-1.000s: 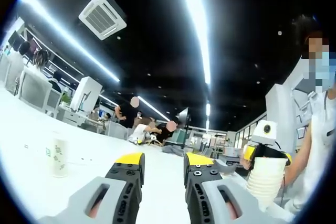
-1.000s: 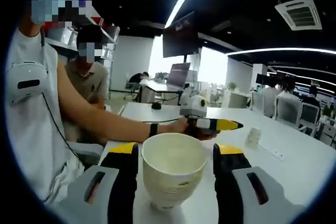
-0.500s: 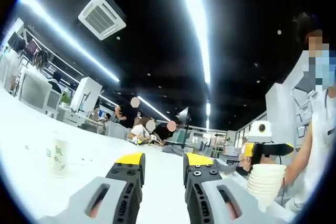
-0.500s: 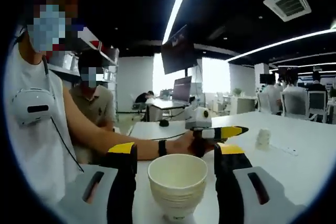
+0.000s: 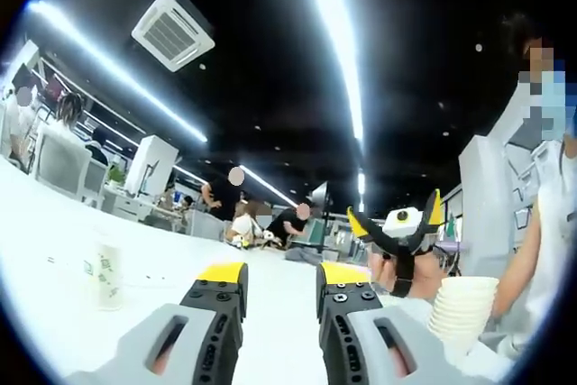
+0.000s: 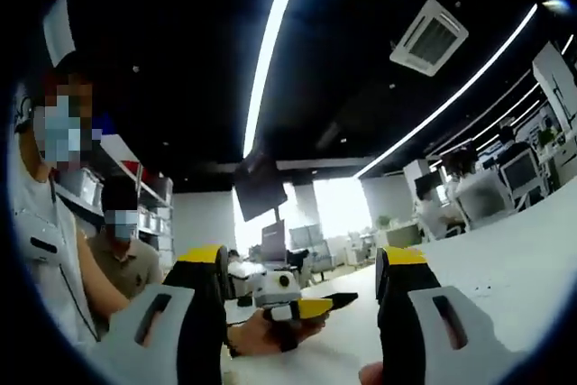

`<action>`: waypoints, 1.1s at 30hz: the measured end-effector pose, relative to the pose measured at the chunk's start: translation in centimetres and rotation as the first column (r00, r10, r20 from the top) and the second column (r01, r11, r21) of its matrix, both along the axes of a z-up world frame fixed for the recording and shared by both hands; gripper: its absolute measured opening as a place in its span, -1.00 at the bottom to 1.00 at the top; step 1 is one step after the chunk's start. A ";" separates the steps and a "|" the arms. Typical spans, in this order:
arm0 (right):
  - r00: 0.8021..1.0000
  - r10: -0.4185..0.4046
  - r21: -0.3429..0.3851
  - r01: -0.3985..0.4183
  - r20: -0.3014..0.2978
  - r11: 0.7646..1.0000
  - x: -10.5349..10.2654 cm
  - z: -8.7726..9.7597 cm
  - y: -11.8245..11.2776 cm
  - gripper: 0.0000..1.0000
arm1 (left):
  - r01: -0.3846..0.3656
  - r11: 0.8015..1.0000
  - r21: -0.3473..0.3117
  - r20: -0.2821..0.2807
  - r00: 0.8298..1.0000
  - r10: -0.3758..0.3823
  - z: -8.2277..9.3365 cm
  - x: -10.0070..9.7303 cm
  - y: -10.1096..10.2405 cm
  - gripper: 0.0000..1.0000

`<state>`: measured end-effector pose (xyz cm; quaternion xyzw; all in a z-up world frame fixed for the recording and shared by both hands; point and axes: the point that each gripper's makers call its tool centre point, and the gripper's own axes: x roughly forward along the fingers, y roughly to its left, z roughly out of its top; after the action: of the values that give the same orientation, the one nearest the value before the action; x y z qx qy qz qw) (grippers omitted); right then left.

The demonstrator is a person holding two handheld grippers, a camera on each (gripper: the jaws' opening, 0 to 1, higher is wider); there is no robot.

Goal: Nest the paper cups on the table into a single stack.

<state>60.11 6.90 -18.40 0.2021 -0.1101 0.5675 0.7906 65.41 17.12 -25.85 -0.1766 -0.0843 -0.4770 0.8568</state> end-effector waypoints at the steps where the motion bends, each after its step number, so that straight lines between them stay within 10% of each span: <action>1: 1.000 -0.024 -0.021 0.024 0.001 0.999 1.5 -0.7 -0.2 0.40 | -0.028 1.000 0.003 0.013 1.000 0.028 0.1 0.2 0.3 -0.33; 10: 0.987 -0.158 -0.136 0.153 -0.027 0.979 6.2 -7.1 -0.7 0.67 | -0.150 0.987 -0.049 0.091 0.984 0.154 1.5 1.9 2.9 -0.15; 14: 0.983 -0.184 -0.130 0.185 0.021 0.974 6.2 -6.8 -0.7 0.61 | -0.216 0.976 -0.019 0.052 0.975 0.217 0.8 3.2 3.5 0.24; 21: 0.965 -0.240 -0.083 0.249 0.110 0.965 6.5 -5.7 -2.1 0.42 | -0.450 0.880 0.151 0.157 0.890 0.428 -0.3 5.4 5.9 0.33; 24: 0.962 -0.249 -0.099 0.260 0.107 0.961 7.4 -6.3 -2.3 0.40 | -0.517 0.828 0.216 0.106 0.856 0.507 -0.9 7.7 7.0 0.34; 33: 0.974 -0.211 -0.094 0.218 0.083 0.971 7.1 -6.7 -1.6 0.31 | -0.539 0.742 0.399 0.042 0.819 0.573 -2.6 14.3 8.0 0.18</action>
<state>67.16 5.35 -25.07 0.1275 -0.1307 0.4904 0.8522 79.72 25.13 -28.41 0.0126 0.0005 -0.1987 0.9800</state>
